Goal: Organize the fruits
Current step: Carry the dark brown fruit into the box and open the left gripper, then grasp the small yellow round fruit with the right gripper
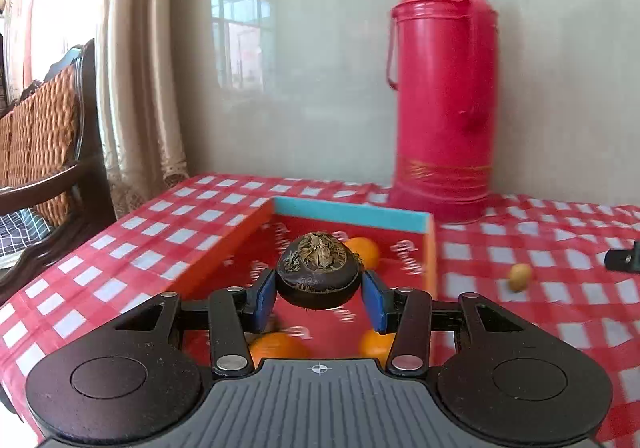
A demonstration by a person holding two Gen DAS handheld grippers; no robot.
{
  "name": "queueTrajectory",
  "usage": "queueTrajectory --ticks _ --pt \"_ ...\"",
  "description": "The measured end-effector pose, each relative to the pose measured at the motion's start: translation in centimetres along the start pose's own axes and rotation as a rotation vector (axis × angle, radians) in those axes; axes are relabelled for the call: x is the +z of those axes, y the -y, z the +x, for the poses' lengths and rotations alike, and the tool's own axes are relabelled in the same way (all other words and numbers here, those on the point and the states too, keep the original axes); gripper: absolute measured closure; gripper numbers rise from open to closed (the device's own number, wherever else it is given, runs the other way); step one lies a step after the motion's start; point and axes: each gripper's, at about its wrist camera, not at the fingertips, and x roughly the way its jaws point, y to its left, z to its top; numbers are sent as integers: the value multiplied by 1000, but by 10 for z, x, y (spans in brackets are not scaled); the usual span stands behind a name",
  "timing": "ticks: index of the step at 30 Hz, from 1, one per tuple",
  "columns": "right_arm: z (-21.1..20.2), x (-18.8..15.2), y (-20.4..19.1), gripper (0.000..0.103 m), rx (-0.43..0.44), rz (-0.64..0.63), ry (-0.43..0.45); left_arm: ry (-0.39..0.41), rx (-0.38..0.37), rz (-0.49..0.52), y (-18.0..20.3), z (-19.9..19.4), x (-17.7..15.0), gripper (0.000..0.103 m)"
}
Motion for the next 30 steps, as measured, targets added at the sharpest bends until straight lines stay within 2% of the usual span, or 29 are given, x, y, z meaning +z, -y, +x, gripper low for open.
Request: queueTrajectory --ticks 1,2,3,4,7,11,19,22,24,29,30 --pt "-1 -1 -6 6 8 -17 6 -4 -9 0 -5 3 -1 55" --pt "-1 -2 -15 6 14 -42 12 -6 -16 -17 -10 4 -2 38" --pt "-2 -4 -22 6 16 -68 16 15 -20 -45 -16 3 -4 10" --pt "-1 -5 -29 6 15 -97 20 43 -12 -54 -19 0 -6 4" --pt "-2 -11 -50 6 5 -191 32 49 -9 -49 -27 1 -7 4" --pt "-2 -18 -67 6 -5 -267 31 43 -4 -94 -48 3 -8 4" --pt "3 -24 -87 6 -5 -305 27 22 46 -174 -91 14 -10 2" --pt "8 -24 -97 7 2 -325 30 22 59 -174 -99 16 -12 0" --pt "12 -24 -101 9 11 -333 29 18 65 -172 -104 18 -13 0" --pt "30 -22 -99 30 18 -328 -20 12 84 -176 -116 24 -14 0" --pt "33 -21 -98 31 20 -322 -29 11 89 -179 -118 25 -14 0"
